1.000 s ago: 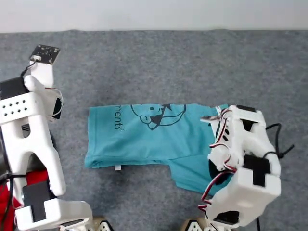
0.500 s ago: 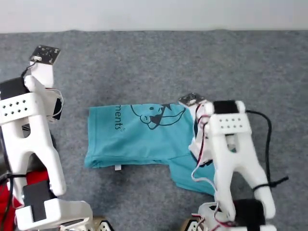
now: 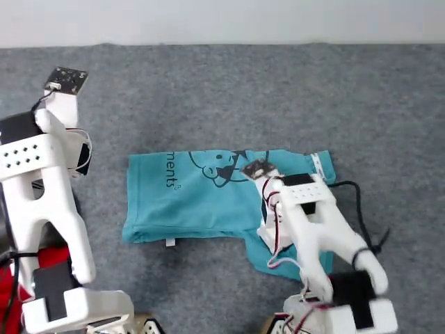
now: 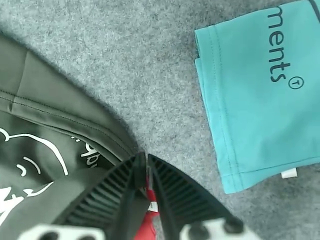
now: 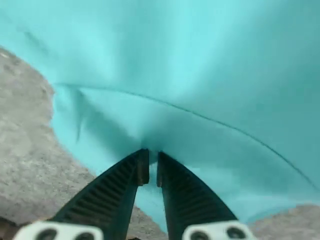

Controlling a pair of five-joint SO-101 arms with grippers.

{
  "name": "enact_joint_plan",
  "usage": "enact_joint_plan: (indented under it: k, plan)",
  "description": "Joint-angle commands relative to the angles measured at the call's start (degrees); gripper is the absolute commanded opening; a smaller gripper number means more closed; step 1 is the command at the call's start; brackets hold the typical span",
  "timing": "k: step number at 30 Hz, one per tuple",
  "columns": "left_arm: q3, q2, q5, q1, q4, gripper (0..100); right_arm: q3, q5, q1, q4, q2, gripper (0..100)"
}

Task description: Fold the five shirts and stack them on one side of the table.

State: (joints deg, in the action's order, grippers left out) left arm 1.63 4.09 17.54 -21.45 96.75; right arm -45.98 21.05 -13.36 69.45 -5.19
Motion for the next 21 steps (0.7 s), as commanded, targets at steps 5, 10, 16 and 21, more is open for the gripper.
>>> enact_joint_plan:
  k: [5, 10, 16, 21]
  plan:
    - [1.98, 4.04, -0.26, -0.44, 0.44, 2, 0.18, 5.45, 6.81, 2.42, 7.52, 0.9]
    - [1.89, 4.13, -0.18, -0.35, 1.23, 2, 0.18, 8.70, 11.91, 5.76, 3.74, 0.9]
    - [1.89, 4.13, -0.18, -0.18, 1.23, 2, 0.62, 9.58, 12.70, 9.80, -7.60, 1.2]
    - [1.89, 3.69, -0.18, 0.00, 1.05, 2, 5.10, 9.41, 12.70, 9.36, -18.77, 1.2]
